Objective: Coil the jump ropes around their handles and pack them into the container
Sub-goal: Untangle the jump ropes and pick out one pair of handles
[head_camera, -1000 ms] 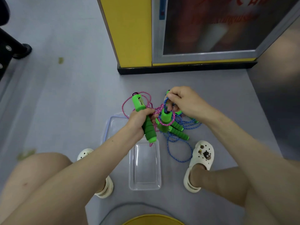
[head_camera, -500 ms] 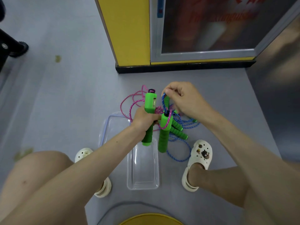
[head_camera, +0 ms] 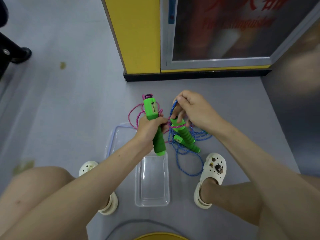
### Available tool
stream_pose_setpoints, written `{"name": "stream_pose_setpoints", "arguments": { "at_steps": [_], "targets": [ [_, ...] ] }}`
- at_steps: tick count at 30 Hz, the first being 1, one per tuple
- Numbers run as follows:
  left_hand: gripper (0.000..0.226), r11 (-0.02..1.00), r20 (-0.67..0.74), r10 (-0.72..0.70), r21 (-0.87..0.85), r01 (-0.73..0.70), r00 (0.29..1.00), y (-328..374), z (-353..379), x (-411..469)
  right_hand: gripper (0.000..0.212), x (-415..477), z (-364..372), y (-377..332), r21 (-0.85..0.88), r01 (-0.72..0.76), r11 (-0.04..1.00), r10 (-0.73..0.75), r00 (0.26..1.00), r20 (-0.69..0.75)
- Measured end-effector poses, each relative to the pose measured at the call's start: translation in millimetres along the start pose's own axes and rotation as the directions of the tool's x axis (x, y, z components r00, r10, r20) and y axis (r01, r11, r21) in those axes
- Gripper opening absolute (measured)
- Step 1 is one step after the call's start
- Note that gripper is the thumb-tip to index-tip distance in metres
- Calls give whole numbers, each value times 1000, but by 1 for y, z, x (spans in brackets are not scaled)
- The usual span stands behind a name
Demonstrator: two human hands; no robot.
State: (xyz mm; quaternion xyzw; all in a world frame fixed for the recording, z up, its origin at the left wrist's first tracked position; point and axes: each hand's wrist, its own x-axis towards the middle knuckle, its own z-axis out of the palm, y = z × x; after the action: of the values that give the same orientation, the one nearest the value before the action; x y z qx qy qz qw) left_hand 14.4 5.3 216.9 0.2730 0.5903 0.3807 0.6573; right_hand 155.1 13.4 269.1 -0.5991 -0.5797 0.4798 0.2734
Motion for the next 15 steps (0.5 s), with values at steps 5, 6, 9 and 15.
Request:
{"name": "stream_pose_setpoints", "arguments": {
  "at_steps": [5, 6, 9, 15],
  "targets": [
    [16, 994, -17, 30, -102, -32, 999, 13, 2, 1, 26, 2, 0, 2, -93, 12, 996, -11, 1000, 6],
    [16, 996, -18, 36, -85, -37, 999, 13, 2, 2, 26, 1, 0, 3, -85, 8, 996, -7, 1000, 4],
    [17, 999, -22, 39, 25, -38, 999, 10, -1, 5, 25, 1, 0, 5, -37, -6, 999, 6, 1000, -2],
    [11, 982, -69, -71, 169, 81, 995, -1, -4, 4, 27, 1, -5, -3, 444, 49, 895, -26, 998, -58]
  ]
}}
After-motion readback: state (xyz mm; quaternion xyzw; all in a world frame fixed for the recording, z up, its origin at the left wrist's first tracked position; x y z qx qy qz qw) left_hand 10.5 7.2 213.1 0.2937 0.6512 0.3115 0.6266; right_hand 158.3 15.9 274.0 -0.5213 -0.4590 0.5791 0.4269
